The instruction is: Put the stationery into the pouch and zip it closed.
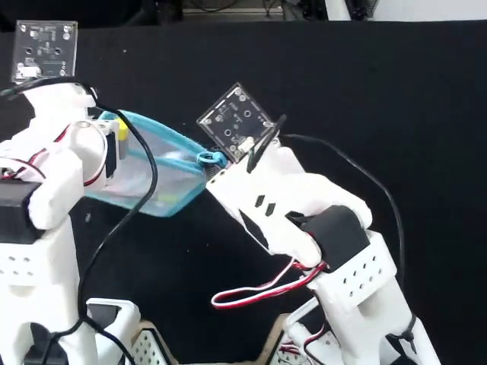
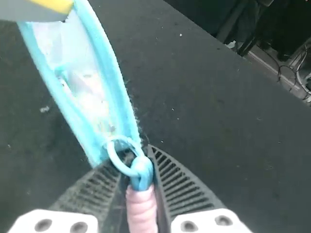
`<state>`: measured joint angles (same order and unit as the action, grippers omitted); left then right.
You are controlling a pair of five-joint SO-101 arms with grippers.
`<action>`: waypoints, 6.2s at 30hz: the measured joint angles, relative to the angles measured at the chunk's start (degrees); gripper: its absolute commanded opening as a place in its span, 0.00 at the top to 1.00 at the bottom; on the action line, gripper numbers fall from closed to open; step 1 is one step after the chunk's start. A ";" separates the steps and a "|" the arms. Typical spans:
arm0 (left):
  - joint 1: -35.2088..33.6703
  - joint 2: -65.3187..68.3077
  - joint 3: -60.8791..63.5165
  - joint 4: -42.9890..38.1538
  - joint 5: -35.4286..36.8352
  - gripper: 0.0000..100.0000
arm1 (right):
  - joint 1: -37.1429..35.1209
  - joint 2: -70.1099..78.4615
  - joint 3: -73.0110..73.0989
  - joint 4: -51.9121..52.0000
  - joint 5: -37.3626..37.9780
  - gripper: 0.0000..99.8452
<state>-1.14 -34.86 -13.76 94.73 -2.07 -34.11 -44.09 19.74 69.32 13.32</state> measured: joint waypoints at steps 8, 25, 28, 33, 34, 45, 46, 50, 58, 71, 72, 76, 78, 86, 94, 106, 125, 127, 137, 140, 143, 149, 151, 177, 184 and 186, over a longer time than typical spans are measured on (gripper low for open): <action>0.00 -0.35 3.69 -0.62 -0.09 0.87 | 0.00 0.09 0.00 0.18 0.00 0.99; 0.26 -2.29 8.09 0.00 13.10 0.87 | -0.18 0.53 -14.07 6.33 0.09 0.99; 0.44 -4.66 8.62 0.00 13.54 0.87 | -0.18 0.44 -11.87 6.33 0.00 0.99; 0.44 -6.07 14.24 0.00 11.78 0.87 | -0.18 -0.53 -10.55 6.24 -0.09 0.99; 0.44 -6.15 14.42 -0.09 10.90 0.87 | -0.18 -0.53 -10.55 6.24 -0.09 0.99; -0.97 -14.59 10.55 0.00 8.88 0.87 | -0.18 -0.62 -10.55 7.12 -0.18 0.99; -1.58 -15.30 10.29 0.00 8.79 0.87 | -0.18 -0.62 -10.55 7.12 -0.18 0.99; -3.08 -16.70 10.29 0.26 5.10 0.87 | -0.18 -0.62 -10.55 7.12 -0.18 0.99; -3.16 -17.23 11.34 5.71 -6.51 0.87 | -0.18 -0.62 -10.55 7.12 -0.18 0.99; -3.52 -17.14 37.27 -5.45 -1.23 0.87 | -0.18 -0.62 -11.87 11.87 -0.26 0.99; -3.52 -17.05 39.03 -7.65 -0.44 0.87 | -0.18 -0.70 -11.78 12.75 -0.26 0.99; -3.52 -17.05 44.22 -17.14 2.37 0.87 | -0.35 -0.79 -11.87 16.18 0.09 0.99; -3.43 -17.05 46.33 -21.98 3.69 0.87 | -2.29 -0.79 -11.87 17.41 1.93 0.99; 1.85 -17.05 50.29 -32.53 5.45 0.87 | -12.84 0.44 -10.02 20.04 5.01 0.99; -3.60 -19.78 47.91 -23.56 5.36 0.87 | -8.09 0.09 -10.02 15.65 5.10 0.99; -0.97 -38.77 42.81 -11.87 -5.36 0.87 | -7.12 -1.67 3.16 2.55 4.04 0.99; 4.66 -40.18 59.87 -34.29 -4.22 0.87 | -16.53 -2.55 9.05 -2.46 -0.97 0.99; 7.65 -40.18 59.87 -35.69 -3.08 0.87 | -16.44 -4.31 9.58 -2.81 -0.88 0.99; 16.26 -40.53 59.69 -42.81 -2.11 0.87 | -6.24 -16.70 15.03 -6.51 -0.79 0.99; 16.70 -40.70 59.69 -39.91 -2.02 0.87 | -6.07 -18.64 20.22 -10.46 -0.97 0.99; 16.70 -40.70 59.60 -33.76 -1.93 0.87 | -6.07 -18.90 25.76 -16.88 -0.97 0.99; 13.45 -44.75 58.81 -23.12 -1.93 0.86 | -6.07 -18.90 28.92 -22.59 -0.88 0.99; 10.64 -47.91 57.23 -20.92 -1.93 0.83 | -6.33 -18.90 28.92 -22.59 -0.97 0.99; 31.30 -58.29 44.31 -2.73 -5.19 0.79 | -6.42 -18.02 27.60 -21.71 -0.88 0.99; 29.19 -58.02 50.37 -7.56 -5.71 0.79 | -5.89 -18.11 27.60 -21.63 -0.88 0.99; 25.76 -58.02 53.01 -9.41 -5.71 0.79 | -5.80 -18.11 27.60 -20.48 -0.97 0.99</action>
<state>24.62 -92.88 39.25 85.32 -7.78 -39.91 -62.20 47.34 48.84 12.35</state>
